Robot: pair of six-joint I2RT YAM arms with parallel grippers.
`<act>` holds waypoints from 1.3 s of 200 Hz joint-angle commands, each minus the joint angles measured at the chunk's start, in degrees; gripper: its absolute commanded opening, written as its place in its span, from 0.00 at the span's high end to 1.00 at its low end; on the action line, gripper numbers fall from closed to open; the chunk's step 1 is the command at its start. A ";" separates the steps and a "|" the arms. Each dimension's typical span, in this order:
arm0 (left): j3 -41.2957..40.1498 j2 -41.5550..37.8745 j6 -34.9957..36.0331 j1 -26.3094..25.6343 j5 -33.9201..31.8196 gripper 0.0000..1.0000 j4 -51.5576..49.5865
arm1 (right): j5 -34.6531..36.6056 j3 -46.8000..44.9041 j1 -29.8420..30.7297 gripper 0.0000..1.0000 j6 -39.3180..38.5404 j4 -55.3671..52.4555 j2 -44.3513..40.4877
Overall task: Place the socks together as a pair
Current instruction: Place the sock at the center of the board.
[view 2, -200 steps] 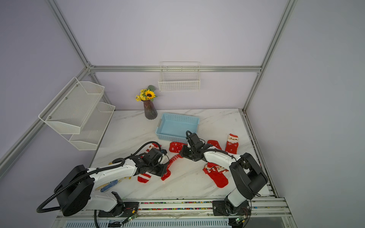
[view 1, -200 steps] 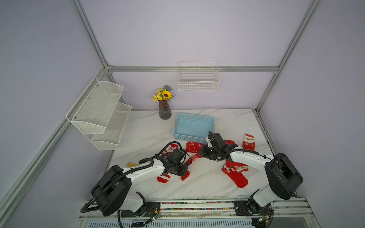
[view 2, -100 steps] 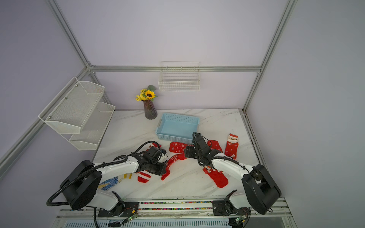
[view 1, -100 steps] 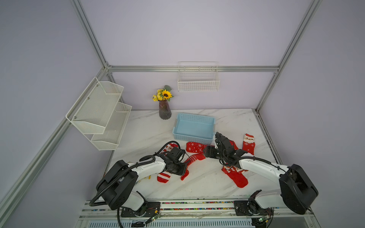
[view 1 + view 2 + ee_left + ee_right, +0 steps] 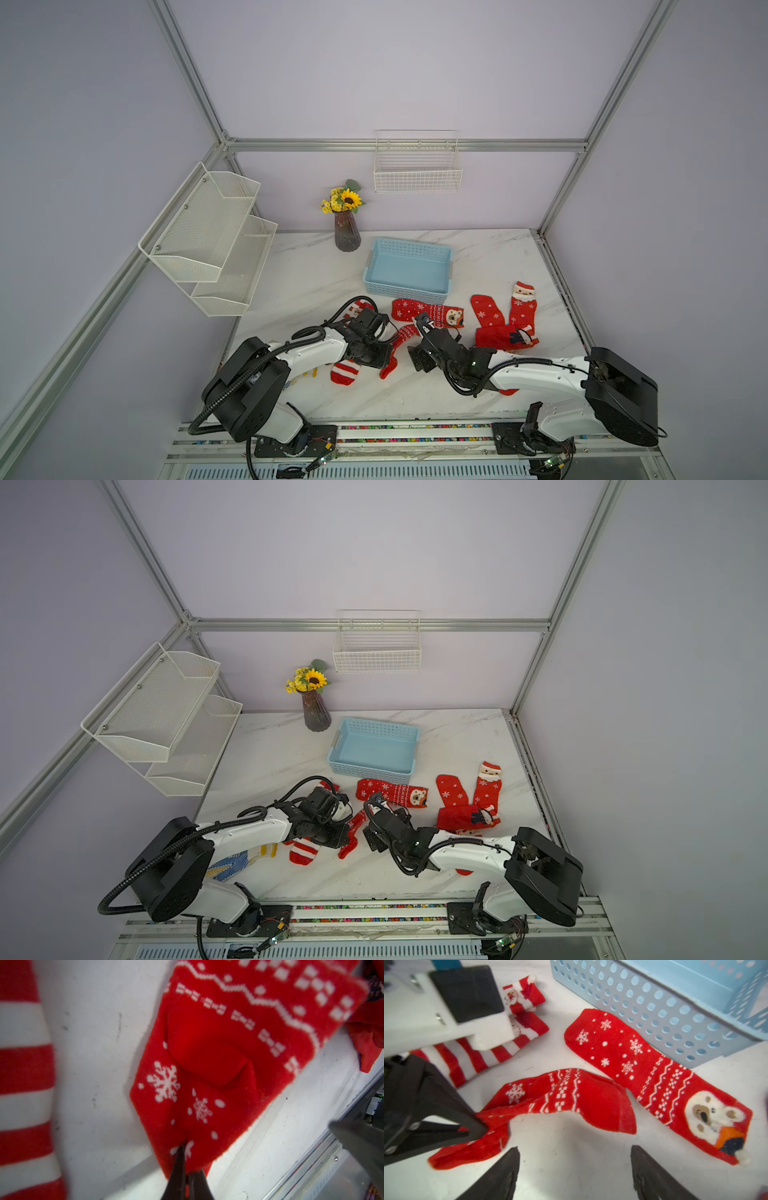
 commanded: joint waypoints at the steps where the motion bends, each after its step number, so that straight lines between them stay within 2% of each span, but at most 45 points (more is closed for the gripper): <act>1: 1.17 -2.19 1.18 0.25 1.40 1.00 0.21 | 5.19 0.11 -0.13 0.18 -8.56 8.61 2.54; 54: 2.21 -3.11 1.57 0.20 2.50 1.00 -1.99 | 3.14 2.93 -2.03 0.23 -13.27 10.88 8.27; 57: 2.26 -4.87 1.64 0.29 2.47 1.00 -2.12 | 3.09 3.20 -2.33 0.23 -13.34 10.97 8.71; 87: 2.47 -6.10 1.84 0.32 2.15 1.00 -3.47 | 1.89 5.46 -4.84 0.35 -13.59 11.13 11.61; 103: 2.61 -7.08 1.93 0.29 1.89 1.00 -3.91 | 0.58 5.87 -5.28 0.51 -13.96 11.02 11.74; 116: 2.78 -7.73 1.95 0.40 1.92 1.00 -4.13 | -1.90 6.22 -5.28 0.77 -14.14 9.26 10.68; 125: 3.03 -8.10 2.07 0.48 1.97 1.00 -4.62 | -4.22 7.16 -5.24 1.00 -13.41 6.08 9.44; 158: 5.02 -9.60 2.72 0.75 -2.01 1.00 -9.86 | -11.10 10.10 -4.01 1.00 -7.47 -7.86 3.21; 174: 5.91 -10.85 3.20 0.75 -5.09 0.93 -12.23 | -14.13 9.99 -3.22 1.00 -1.89 -13.19 -0.74; 195: 6.31 -12.63 2.91 0.82 -5.94 0.87 -12.70 | -22.43 9.69 -2.91 1.00 6.56 -17.41 -4.41; 215: 6.41 -13.15 3.14 0.83 -5.92 0.88 -12.75 | -29.70 11.69 -1.97 1.00 13.17 -21.71 -3.45; 225: 6.36 -13.18 3.60 0.98 -6.20 0.91 -13.01 | -32.30 13.22 -1.42 1.00 15.85 -24.43 -1.55; 260: 8.63 -12.63 5.79 2.96 -10.40 0.97 -17.31 | -34.57 16.50 -1.37 1.00 19.32 -31.55 2.95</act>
